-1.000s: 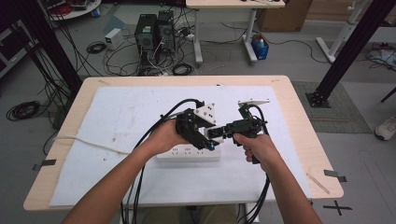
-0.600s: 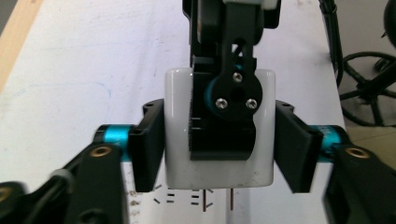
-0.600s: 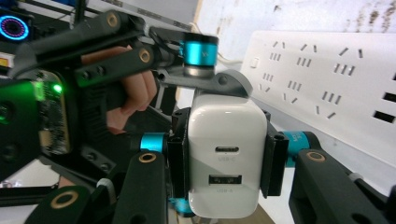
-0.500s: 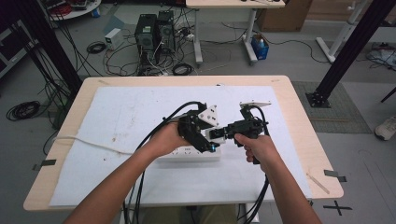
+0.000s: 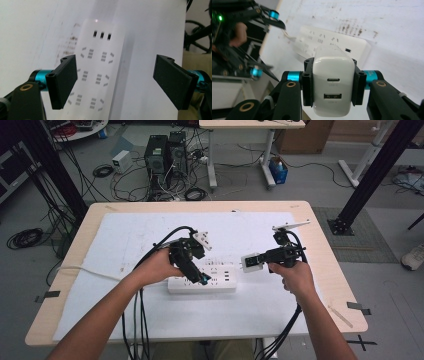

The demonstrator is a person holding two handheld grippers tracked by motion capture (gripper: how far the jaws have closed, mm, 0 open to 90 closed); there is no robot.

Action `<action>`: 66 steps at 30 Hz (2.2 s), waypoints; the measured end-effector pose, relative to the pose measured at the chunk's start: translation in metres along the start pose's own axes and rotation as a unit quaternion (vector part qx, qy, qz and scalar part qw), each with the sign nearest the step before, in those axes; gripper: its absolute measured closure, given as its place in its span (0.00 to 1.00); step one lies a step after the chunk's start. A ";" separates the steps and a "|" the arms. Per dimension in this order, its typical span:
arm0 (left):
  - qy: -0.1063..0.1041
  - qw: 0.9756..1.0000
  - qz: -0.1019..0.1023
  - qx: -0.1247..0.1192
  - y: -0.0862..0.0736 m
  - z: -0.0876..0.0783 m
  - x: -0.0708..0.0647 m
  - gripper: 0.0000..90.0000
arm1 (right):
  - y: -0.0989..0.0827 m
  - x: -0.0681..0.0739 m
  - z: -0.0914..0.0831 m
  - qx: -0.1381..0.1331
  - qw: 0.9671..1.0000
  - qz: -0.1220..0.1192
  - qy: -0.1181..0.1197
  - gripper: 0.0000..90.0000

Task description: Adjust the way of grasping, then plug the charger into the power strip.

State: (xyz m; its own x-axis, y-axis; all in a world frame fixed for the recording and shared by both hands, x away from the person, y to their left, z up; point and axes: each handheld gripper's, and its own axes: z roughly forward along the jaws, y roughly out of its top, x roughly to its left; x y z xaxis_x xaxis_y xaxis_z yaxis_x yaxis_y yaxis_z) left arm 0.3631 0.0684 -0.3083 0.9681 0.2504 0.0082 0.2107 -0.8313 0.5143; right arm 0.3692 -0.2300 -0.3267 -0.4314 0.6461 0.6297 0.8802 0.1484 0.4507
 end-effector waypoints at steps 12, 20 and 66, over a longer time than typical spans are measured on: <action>0.042 0.996 -0.045 0.065 -0.051 -0.042 0.025 0.22 | 0.008 0.008 -0.020 0.031 0.994 -0.083 -0.071 0.69; 0.041 0.993 -0.075 0.083 -0.093 -0.067 0.038 0.22 | 0.021 0.021 -0.024 0.059 0.980 -0.157 -0.104 0.69; 0.041 0.989 -0.079 0.117 -0.135 -0.074 0.041 0.22 | 0.066 0.082 0.024 0.157 0.921 -0.329 -0.136 0.69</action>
State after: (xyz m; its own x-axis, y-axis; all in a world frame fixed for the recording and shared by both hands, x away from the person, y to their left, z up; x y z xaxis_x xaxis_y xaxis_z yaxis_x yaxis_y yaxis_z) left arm 0.3647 0.2275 -0.3136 0.9084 0.4176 0.0192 0.3930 -0.8687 0.3015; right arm 0.3971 -0.1487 -0.2603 -0.8642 0.4961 0.0843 0.4780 0.7569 0.4456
